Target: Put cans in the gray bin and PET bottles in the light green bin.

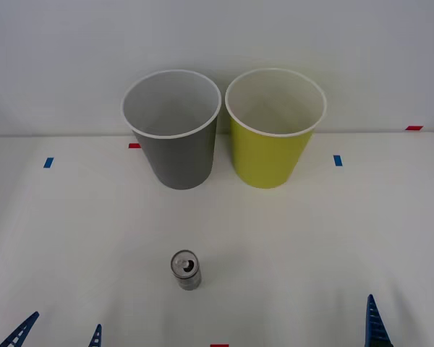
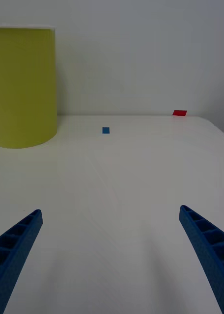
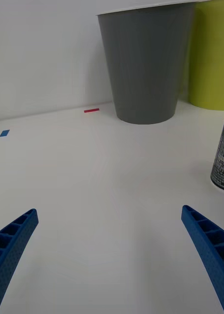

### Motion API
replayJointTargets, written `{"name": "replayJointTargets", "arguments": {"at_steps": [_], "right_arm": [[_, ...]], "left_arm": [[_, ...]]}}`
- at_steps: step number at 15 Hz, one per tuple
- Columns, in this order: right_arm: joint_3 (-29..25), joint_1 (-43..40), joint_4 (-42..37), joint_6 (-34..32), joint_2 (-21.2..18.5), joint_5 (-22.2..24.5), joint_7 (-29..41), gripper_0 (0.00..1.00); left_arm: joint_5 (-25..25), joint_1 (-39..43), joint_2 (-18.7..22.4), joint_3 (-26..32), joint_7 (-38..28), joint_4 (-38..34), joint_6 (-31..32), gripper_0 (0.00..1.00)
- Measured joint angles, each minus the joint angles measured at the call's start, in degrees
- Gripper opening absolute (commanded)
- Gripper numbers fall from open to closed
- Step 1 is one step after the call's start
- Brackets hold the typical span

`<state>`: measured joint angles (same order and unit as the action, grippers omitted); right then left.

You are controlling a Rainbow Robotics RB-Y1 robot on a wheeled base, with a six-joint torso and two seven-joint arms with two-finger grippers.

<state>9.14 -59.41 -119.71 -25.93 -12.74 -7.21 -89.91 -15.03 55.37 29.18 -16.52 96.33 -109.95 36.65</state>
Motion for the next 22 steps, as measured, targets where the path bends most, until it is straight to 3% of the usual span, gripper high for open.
{"name": "replayJointTargets", "arguments": {"at_steps": [22], "right_arm": [[0.0,0.0,0.0,0.0,0.0,0.0,0.0,0.96]], "left_arm": [[0.0,0.0,0.0,0.0,0.0,0.0,0.0,1.00]]}}
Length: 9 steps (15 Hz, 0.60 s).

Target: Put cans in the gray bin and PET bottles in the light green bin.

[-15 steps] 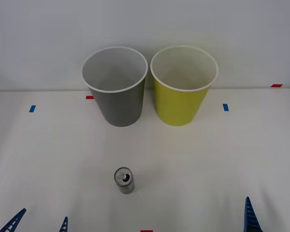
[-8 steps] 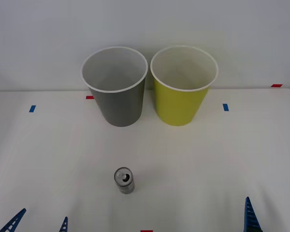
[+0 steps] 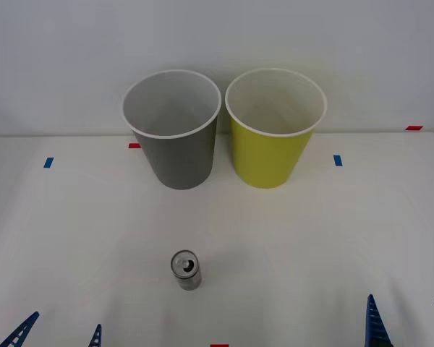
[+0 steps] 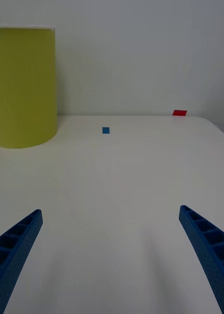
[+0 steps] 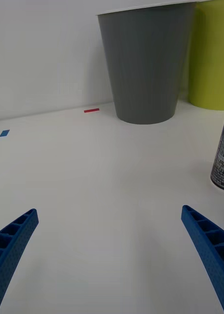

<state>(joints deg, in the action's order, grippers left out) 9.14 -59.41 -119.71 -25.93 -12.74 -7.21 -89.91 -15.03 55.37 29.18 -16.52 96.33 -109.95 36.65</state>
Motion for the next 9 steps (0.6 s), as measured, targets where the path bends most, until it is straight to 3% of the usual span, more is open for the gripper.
{"name": "replayJointTargets", "arguments": {"at_steps": [5,9], "right_arm": [[0.0,0.0,0.0,0.0,0.0,0.0,0.0,0.96],[0.0,0.0,0.0,0.0,0.0,0.0,0.0,0.96]], "left_arm": [[0.2,-0.5,0.2,-0.5,-0.2,2.4,0.1,1.00],[0.3,-4.4,5.8,-1.1,-0.7,2.9,0.8,1.00]]}}
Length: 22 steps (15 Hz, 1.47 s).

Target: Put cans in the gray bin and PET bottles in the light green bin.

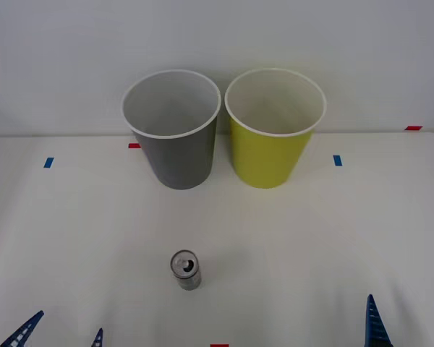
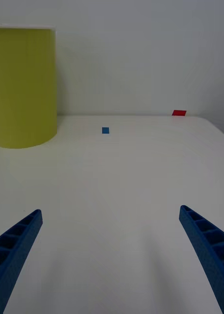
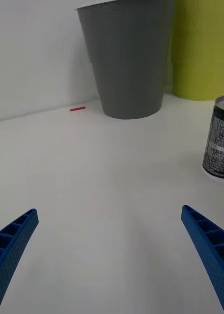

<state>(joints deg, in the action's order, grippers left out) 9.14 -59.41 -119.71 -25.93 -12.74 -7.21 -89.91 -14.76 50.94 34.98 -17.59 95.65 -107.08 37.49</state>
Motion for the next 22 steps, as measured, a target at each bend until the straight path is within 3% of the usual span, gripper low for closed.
{"name": "replayJointTargets", "arguments": {"at_steps": [4,7,12,22], "right_arm": [[0.0,0.0,0.0,0.0,0.0,0.0,0.0,0.97],[0.0,0.0,0.0,0.0,0.0,0.0,0.0,0.96],[0.0,0.0,0.0,0.0,0.0,0.0,0.0,0.96],[0.0,0.0,0.0,0.0,0.0,0.0,0.0,0.96]], "left_arm": [[-1.4,-8.7,8.0,-6.6,-0.1,1.6,0.0,1.00],[-3.2,-14.8,10.8,-11.5,-0.2,3.2,0.0,1.00],[-5.4,-26.5,11.7,-19.6,-0.3,8.1,0.0,1.00],[-9.5,-38.9,11.6,-30.4,-0.1,11.0,-1.1,1.00]]}}
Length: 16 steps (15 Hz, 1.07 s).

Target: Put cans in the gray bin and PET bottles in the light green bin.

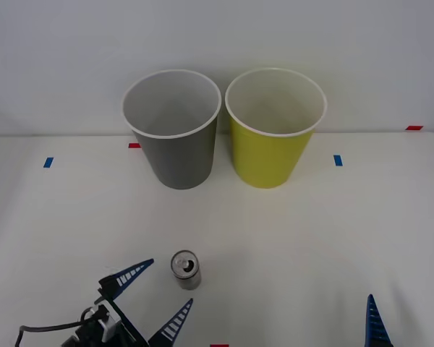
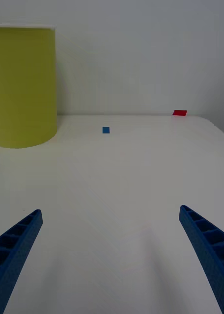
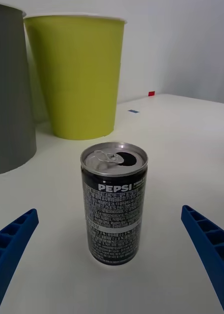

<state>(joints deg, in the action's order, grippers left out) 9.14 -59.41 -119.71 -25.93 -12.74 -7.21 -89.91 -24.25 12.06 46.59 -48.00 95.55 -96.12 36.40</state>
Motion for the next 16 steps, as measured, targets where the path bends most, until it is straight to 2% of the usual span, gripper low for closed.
{"name": "replayJointTargets", "arguments": {"at_steps": [5,16], "right_arm": [[0.0,0.0,0.0,0.0,0.0,0.0,0.0,0.96],[0.0,0.0,0.0,0.0,0.0,0.0,0.0,0.97]], "left_arm": [[-0.7,-4.6,-0.8,-2.1,0.0,2.1,-1.1,1.00],[-0.9,-8.0,-4.4,-2.3,0.1,2.2,-6.1,1.00]]}}
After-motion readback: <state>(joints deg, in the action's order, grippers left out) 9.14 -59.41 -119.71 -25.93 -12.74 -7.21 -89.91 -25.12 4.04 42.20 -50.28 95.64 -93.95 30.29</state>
